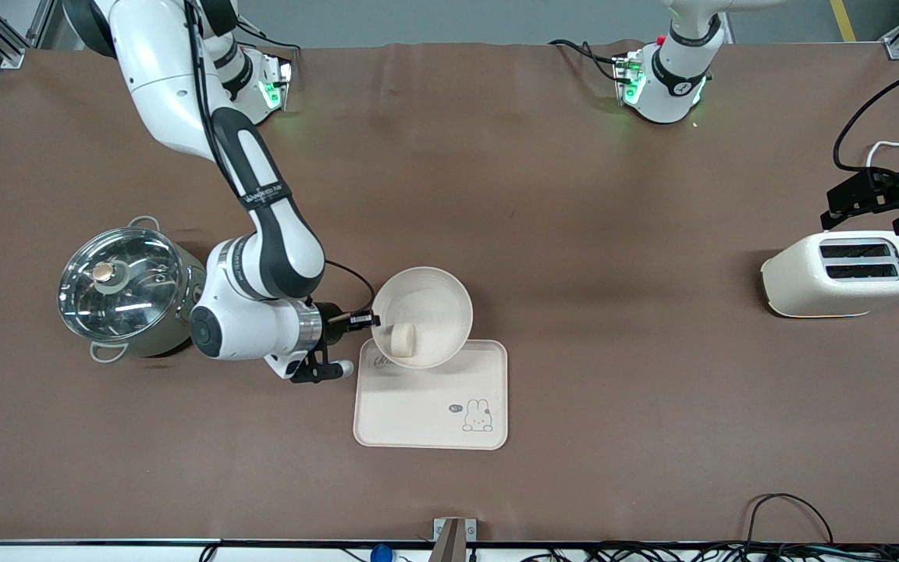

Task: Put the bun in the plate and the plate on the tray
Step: 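Drag the plate with the right gripper onto the white tray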

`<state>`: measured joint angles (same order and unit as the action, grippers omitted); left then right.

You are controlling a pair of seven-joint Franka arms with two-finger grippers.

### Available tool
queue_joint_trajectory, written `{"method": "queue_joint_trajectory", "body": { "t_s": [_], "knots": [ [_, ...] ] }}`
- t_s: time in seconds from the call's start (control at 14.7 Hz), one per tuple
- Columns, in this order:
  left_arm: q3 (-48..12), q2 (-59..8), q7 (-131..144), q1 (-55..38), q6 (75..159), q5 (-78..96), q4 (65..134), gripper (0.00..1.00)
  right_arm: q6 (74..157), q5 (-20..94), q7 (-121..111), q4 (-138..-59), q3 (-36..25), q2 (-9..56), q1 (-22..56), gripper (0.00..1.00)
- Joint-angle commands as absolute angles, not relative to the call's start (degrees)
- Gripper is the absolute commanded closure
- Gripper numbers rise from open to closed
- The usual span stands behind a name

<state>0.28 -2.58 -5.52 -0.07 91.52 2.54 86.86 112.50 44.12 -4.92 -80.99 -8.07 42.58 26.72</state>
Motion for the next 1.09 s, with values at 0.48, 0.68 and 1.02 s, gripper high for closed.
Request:
{"method": "queue_joint_trajectory", "body": {
  "t_s": [0.48, 0.68, 1.02],
  "knots": [
    [0.2, -2.9, -6.2, 0.1, 90.7, 3.1, 85.5, 0.0, 125.0, 46.3, 0.3, -70.0, -7.1, 52.2, 26.5, 0.99],
    [0.2, -3.1, -6.4, -0.1, 90.7, 2.9, 85.4, 0.0, 130.8, 46.3, 1.3, -67.4, -5.5, 55.6, 26.5, 0.99],
    [0.2, -3.1, -5.7, -0.2, 90.8, 3.0, 85.4, 0.0, 134.1, 46.3, 1.3, -65.6, -4.7, 58.6, 26.0, 0.99]
  ]
}}
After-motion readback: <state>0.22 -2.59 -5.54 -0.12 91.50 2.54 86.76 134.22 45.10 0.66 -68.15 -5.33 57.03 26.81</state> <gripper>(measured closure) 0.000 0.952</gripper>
